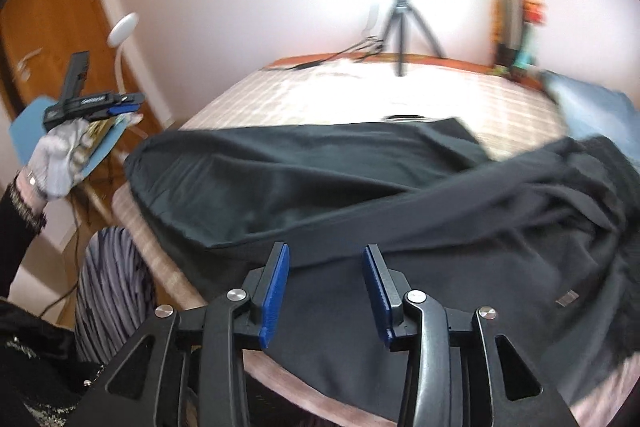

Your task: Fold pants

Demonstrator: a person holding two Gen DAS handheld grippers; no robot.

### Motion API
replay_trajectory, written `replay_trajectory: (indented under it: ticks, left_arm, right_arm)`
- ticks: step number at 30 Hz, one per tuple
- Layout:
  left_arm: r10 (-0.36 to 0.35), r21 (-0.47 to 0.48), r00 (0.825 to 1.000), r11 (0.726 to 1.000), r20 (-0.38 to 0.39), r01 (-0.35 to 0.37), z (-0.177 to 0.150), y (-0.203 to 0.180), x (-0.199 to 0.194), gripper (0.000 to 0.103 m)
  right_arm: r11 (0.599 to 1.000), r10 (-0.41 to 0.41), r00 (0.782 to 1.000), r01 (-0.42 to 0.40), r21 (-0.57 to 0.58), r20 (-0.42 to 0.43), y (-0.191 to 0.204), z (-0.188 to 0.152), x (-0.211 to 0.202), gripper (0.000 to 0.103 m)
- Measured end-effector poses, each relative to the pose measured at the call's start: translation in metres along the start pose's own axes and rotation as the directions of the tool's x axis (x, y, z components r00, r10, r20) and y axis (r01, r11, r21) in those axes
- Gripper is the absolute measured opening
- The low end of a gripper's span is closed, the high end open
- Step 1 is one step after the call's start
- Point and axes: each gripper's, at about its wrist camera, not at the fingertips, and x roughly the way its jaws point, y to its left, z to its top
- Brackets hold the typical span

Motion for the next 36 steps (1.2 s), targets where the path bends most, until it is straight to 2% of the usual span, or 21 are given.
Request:
replay_trajectory:
  ticks: [2, 5, 11, 16, 21, 25, 30, 34, 36]
  left_arm:
    - [-0.059, 0.029, 0.998, 0.998, -0.022, 0.059, 0.004, -0.029, 0.01, 0.062]
    - [-0.13, 0.071, 0.99, 0.989, -0.051, 0.134, 0.009, -0.07, 0.026, 0.063]
    - [-0.24, 0.128, 0.964, 0.959, -0.118, 0.254, 0.011, -0.147, 0.053, 0.066]
    - [-0.304, 0.172, 0.934, 0.926, -0.189, 0.337, 0.008, -0.209, 0.082, 0.07]
    - [-0.362, 0.174, 0.887, 0.891, -0.286, 0.42, 0.008, -0.276, 0.127, 0.071]
    - [-0.383, 0.164, 0.856, 0.874, -0.347, 0.457, 0.009, -0.323, 0.163, 0.071]
    - [-0.342, 0.159, 0.854, 0.889, -0.392, 0.429, 0.008, -0.358, 0.207, 0.071]
    - [-0.301, 0.145, 0.861, 0.911, -0.411, 0.387, 0.008, -0.368, 0.238, 0.071]
    - [-0.301, 0.119, 0.854, 0.917, -0.424, 0.382, 0.009, -0.368, 0.249, 0.071]
  right_arm:
    - [0.998, -0.033, 0.999, 0.032, 0.055, 0.02, -0.02, -0.006, -0.014, 0.047]
    - [0.991, -0.073, 0.997, 0.068, 0.119, 0.036, -0.044, -0.013, -0.03, 0.048]
    - [0.962, -0.163, 0.985, 0.145, 0.23, 0.062, -0.088, -0.035, -0.062, 0.057]
    - [0.941, -0.209, 0.975, 0.181, 0.286, 0.072, -0.119, -0.048, -0.083, 0.057]
    - [0.92, -0.233, 0.969, 0.191, 0.343, 0.084, -0.142, -0.056, -0.096, 0.057]
    - [0.913, -0.232, 0.968, 0.182, 0.366, 0.096, -0.151, -0.064, -0.1, 0.057]
    - [0.904, -0.222, 0.97, 0.168, 0.393, 0.096, -0.162, -0.074, -0.1, 0.057]
    - [0.905, -0.206, 0.974, 0.153, 0.397, 0.093, -0.169, -0.075, -0.096, 0.057]
    - [0.908, -0.196, 0.976, 0.146, 0.394, 0.09, -0.172, -0.074, -0.092, 0.057]
